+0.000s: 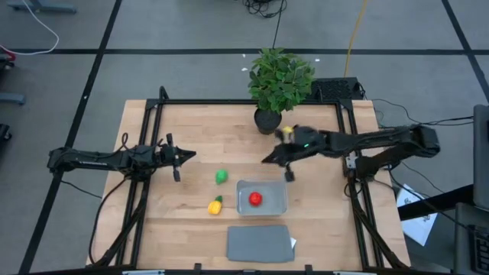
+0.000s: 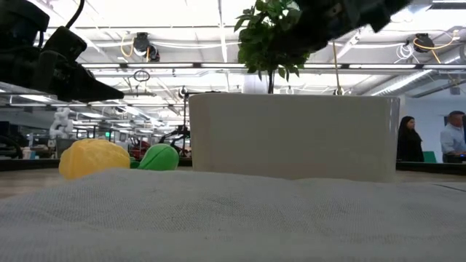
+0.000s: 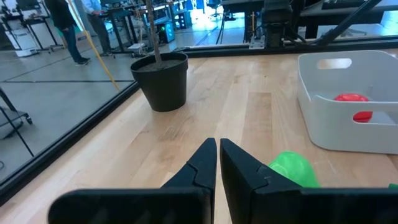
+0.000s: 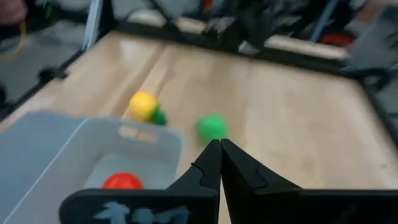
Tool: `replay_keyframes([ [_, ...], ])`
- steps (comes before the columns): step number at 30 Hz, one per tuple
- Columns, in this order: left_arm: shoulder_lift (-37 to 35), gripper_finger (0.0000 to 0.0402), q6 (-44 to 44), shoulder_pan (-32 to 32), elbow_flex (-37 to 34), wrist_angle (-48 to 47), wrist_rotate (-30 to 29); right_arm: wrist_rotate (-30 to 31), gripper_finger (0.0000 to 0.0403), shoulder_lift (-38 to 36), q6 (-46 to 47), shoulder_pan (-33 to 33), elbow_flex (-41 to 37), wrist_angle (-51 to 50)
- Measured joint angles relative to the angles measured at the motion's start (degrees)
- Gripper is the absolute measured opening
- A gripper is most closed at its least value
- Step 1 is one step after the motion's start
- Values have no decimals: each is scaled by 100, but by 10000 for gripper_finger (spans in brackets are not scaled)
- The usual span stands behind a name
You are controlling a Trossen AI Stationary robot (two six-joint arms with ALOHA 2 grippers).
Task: Pick and placing Produce into tupperware
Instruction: Put the pear into the gray bin
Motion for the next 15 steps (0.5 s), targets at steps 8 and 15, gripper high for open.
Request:
replay_keyframes([
  [8,0,26,-1,-1,0,-4,-4,-3,0,-1847,543,-528,-1251,919],
  [15,0,26,-23,-1,0,-3,-4,-2,0,-2725,1363,-540,-2471,2250],
])
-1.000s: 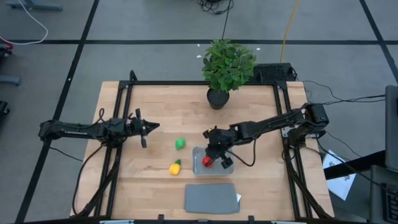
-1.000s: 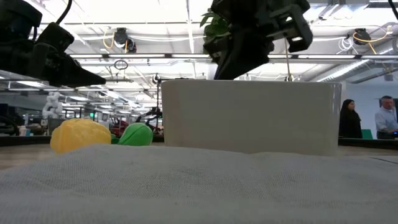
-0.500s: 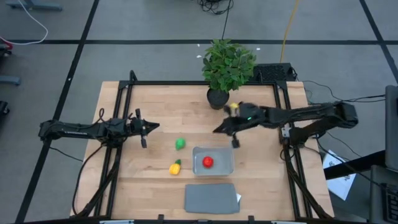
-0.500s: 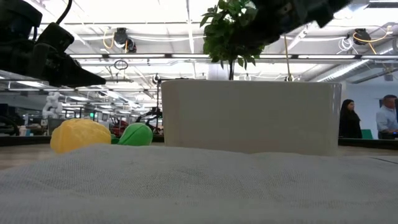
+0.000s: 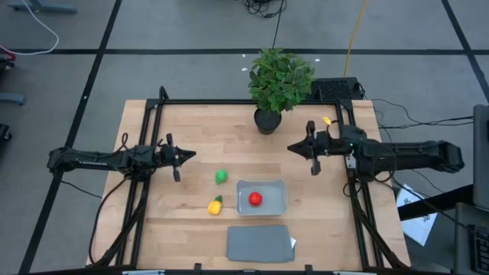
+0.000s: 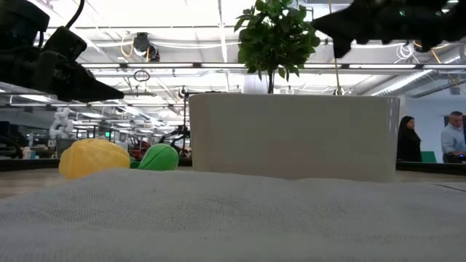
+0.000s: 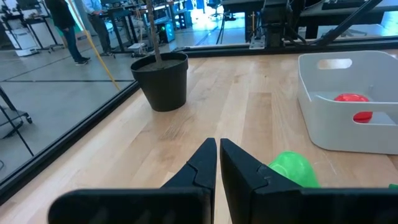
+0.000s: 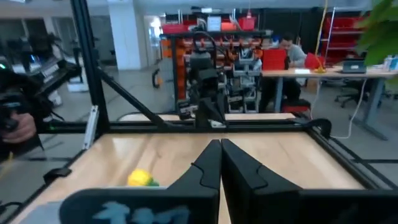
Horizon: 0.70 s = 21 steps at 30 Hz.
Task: Pick and placing Produce into tupperware
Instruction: Put the pear into the gray bin
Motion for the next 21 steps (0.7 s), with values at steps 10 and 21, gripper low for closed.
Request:
replay_keyframes([
  [10,0,26,-16,2,0,18,-2,949,0,-333,591,203,-1381,1081],
  [21,0,26,-59,0,-2,40,0,1074,0,-766,533,476,-1826,1452],
])
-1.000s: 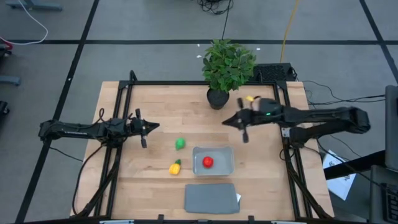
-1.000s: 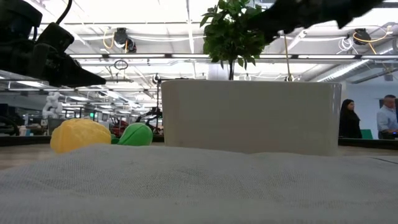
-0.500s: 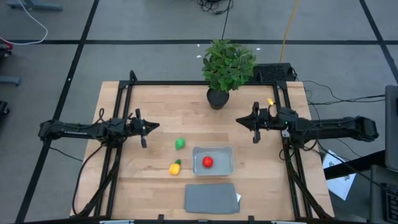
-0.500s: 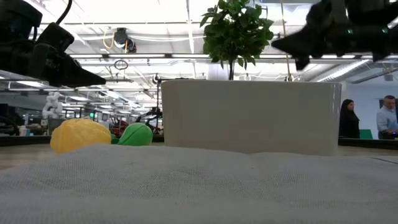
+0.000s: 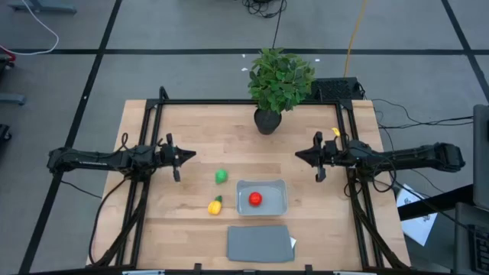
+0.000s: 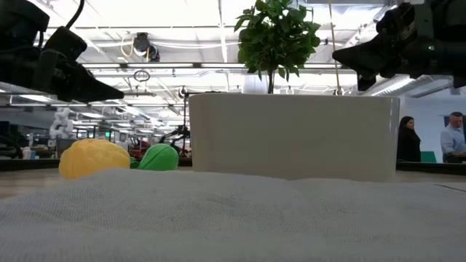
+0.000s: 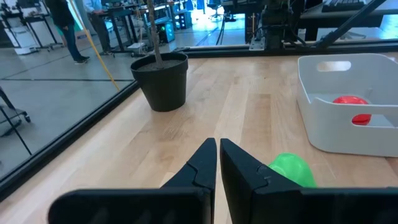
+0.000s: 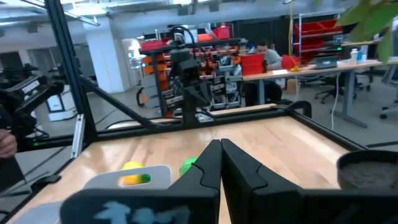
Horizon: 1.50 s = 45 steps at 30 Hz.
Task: Pick and placing Produce into tupperware
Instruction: Put the pear into the gray bin
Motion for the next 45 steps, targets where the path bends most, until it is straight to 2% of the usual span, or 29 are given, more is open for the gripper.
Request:
replay_keyframes([
  [45,0,26,7,1,0,13,11,-30,0,-103,-85,-2,-194,-308],
])
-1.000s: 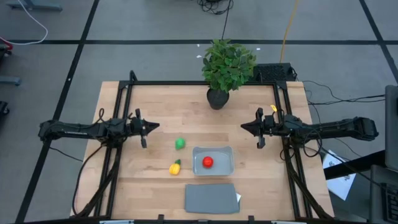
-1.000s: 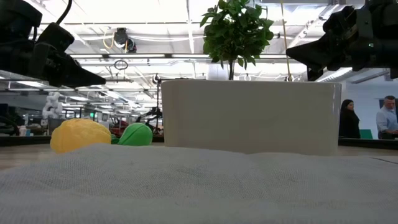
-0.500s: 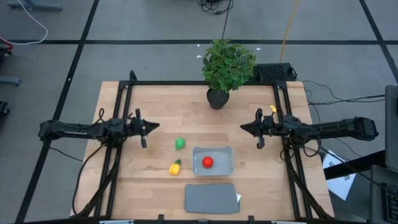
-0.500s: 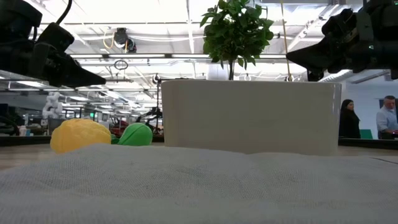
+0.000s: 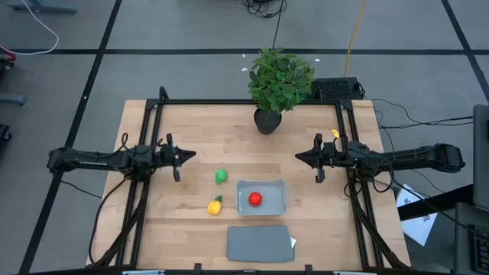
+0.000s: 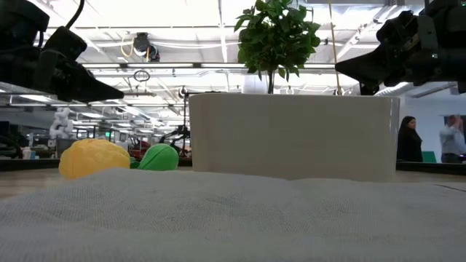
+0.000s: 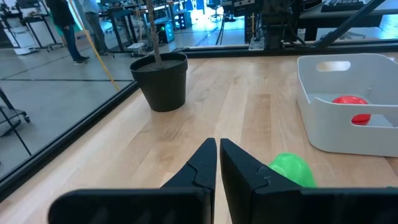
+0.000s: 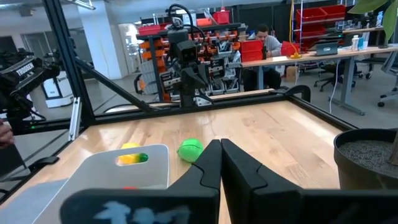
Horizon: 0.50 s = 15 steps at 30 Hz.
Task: Pick and placing Produce into tupperware
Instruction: Put the pear into the gray bin
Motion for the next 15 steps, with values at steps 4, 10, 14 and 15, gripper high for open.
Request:
replay_keyframes([
  [4,0,26,-330,-1,0,4,4,-143,0,0,-1,1,-2,0],
  [10,-2,26,-717,0,-4,205,5,-195,0,0,-3,2,-2,0],
  [14,-2,26,-835,0,-4,403,6,-195,0,0,-7,2,-2,-1],
  [15,-2,26,-837,-2,-4,438,7,-195,0,0,-21,2,-2,-7],
])
